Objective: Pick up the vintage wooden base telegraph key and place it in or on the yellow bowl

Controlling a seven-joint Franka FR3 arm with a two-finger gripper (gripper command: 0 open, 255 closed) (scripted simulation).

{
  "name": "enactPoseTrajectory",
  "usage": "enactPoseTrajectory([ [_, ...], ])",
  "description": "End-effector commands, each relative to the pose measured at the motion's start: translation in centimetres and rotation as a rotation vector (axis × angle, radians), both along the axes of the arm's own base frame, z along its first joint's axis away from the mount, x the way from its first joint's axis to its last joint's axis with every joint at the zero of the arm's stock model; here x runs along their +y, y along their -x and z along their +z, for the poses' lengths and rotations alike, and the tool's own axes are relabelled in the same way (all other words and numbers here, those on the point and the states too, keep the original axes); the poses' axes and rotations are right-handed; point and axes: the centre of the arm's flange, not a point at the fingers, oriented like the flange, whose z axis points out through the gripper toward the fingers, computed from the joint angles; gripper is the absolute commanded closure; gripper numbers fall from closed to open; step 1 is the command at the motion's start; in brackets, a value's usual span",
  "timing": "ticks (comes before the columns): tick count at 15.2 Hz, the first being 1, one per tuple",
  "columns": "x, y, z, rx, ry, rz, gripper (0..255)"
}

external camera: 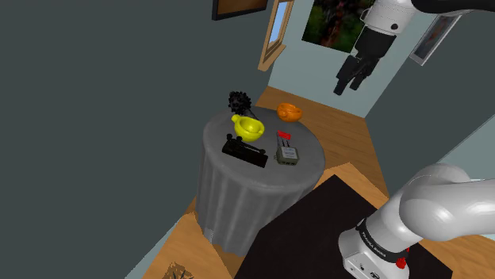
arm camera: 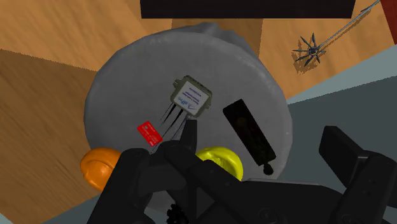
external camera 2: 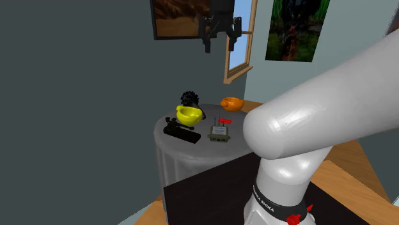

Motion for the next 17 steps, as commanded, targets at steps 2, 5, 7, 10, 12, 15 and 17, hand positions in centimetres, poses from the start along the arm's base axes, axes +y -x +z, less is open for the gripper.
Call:
enactPoseTrajectory([
  [2, 0.0, -0.7, -1.1, -0.001, -0.001, 0.014, 0],
  [5, 0.0, -2.8, -4.4, -0.005, -0.004, 0.056, 0],
  [7, 0.0, -4.2, -6.6, -0.007, -0.007, 0.083, 0],
  [10, 0.2, -6.3, -9.9, -0.011, -0.010, 0.125, 0],
  [12, 0.4, -7.7, -12.1, -0.013, -0.012, 0.153, 0],
  [15, 0.7, -9.9, -15.4, -0.016, -0.015, 0.194, 0],
  [17, 1.0, -11.3, -17.6, -0.019, -0.017, 0.222, 0],
])
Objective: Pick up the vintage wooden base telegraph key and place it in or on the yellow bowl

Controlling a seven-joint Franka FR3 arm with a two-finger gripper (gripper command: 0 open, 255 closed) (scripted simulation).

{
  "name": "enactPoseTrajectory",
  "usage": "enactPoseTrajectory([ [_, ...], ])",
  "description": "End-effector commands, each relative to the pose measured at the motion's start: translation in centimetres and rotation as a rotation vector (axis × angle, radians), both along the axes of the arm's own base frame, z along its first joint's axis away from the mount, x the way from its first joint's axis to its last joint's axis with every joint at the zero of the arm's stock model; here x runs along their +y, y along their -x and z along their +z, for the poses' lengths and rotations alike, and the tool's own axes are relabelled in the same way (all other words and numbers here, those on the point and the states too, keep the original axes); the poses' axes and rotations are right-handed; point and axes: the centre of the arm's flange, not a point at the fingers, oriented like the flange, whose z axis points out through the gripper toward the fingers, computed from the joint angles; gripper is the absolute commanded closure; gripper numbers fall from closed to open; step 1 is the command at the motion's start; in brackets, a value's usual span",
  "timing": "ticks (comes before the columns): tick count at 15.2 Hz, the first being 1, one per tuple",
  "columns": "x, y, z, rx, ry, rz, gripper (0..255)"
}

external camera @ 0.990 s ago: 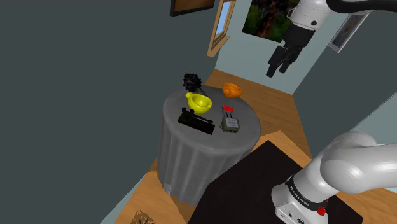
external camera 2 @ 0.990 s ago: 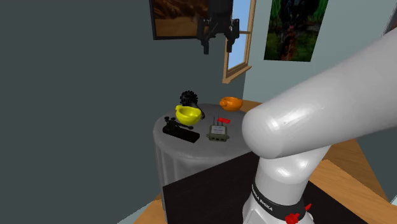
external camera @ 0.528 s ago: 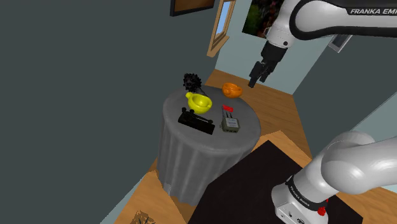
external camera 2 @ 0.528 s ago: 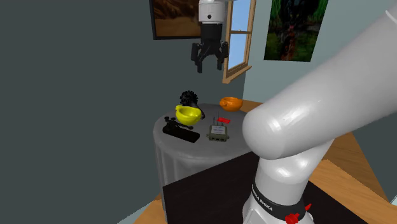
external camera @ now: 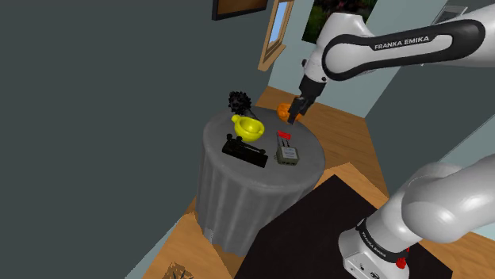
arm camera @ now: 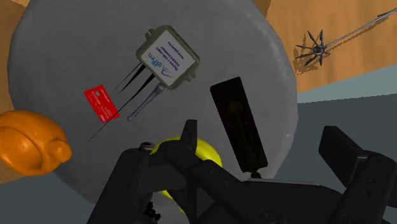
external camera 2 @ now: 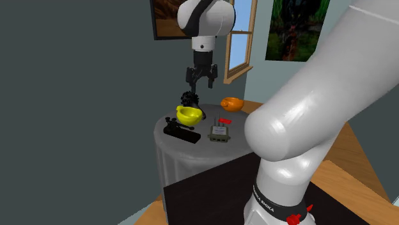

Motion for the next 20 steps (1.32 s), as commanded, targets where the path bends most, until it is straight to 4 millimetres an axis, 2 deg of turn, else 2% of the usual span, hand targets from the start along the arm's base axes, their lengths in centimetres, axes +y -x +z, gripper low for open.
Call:
enactPoseTrajectory([
  [1, 0.4, -1.6, -2.2, -0.005, -0.002, 0.029, 0],
  [18, 4.6, -13.3, -20.6, -0.025, -0.021, 0.264, 0],
  [20, 4.9, -13.8, -21.8, -0.026, -0.022, 0.273, 0],
])
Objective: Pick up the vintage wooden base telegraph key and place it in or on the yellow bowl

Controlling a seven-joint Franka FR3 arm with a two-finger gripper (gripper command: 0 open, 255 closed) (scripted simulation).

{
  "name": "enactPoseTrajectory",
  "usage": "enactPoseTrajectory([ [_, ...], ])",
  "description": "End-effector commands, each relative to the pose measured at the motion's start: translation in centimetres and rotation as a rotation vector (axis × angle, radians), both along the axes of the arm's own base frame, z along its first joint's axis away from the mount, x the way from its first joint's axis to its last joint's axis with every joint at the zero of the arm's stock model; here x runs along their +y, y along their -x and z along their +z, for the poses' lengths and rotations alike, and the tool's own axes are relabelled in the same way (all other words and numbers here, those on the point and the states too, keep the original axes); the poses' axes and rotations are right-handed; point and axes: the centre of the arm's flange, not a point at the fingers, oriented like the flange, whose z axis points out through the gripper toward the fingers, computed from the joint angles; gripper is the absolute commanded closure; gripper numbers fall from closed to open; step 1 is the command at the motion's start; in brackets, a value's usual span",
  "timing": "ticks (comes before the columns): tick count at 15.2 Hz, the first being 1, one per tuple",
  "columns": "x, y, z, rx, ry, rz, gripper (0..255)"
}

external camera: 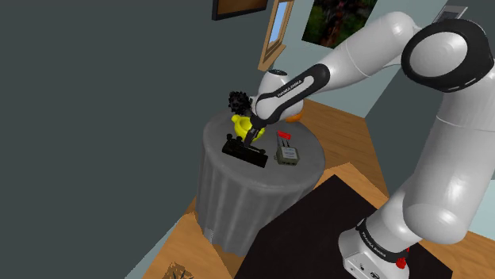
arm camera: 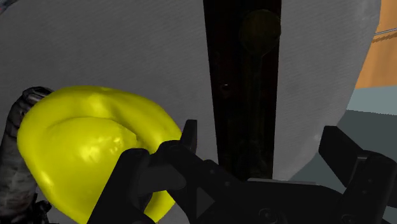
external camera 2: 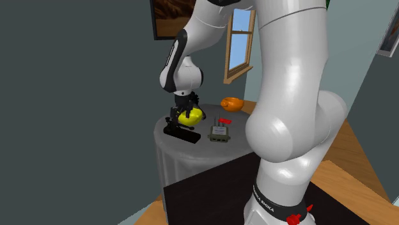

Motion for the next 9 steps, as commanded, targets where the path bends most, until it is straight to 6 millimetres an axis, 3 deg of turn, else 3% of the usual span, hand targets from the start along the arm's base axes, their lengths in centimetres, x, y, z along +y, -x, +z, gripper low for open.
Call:
enactPoseTrajectory([
  [1, 0.4, -0.4, -1.3, -0.001, -0.001, 0.006, 0],
  [6, 0.4, -0.5, -3.9, -0.001, -0.001, 0.006, 0],
  [9, 0.5, -0.5, -4.2, -0.001, -0.001, 0.006, 0],
])
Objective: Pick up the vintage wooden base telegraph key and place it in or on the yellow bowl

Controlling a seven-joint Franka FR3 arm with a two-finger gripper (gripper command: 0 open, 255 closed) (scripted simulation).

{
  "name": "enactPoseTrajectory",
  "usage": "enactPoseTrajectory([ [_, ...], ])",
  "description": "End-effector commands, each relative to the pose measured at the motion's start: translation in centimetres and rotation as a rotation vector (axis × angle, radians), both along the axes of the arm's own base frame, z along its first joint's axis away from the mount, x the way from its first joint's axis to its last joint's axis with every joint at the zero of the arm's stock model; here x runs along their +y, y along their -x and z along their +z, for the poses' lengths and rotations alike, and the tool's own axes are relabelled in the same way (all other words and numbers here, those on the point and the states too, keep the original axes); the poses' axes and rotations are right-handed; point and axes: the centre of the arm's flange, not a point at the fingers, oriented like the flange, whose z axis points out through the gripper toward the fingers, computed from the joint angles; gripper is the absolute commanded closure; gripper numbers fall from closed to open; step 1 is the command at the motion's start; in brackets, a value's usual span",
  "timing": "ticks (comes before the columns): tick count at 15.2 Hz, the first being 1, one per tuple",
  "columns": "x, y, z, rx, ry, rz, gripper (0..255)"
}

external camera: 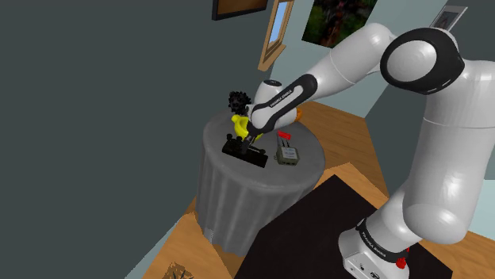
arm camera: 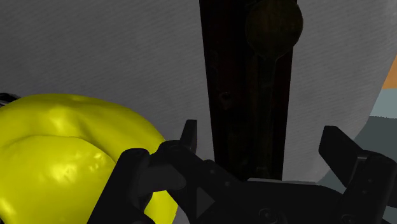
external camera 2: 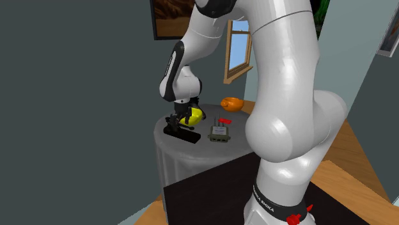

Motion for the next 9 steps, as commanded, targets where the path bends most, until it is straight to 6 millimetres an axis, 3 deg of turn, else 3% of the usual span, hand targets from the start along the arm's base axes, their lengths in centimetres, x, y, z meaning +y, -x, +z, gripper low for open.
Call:
enactPoseTrajectory([
  [1, 0.05, -0.03, -0.09, 0.000, 0.000, 0.000, 0],
  [5, 0.05, -0.03, -0.09, 0.000, 0.000, 0.000, 0],
  [6, 0.05, -0.03, -0.09, 0.000, 0.000, 0.000, 255],
  [9, 0.05, -0.03, -0.09, 0.000, 0.000, 0.000, 255],
])
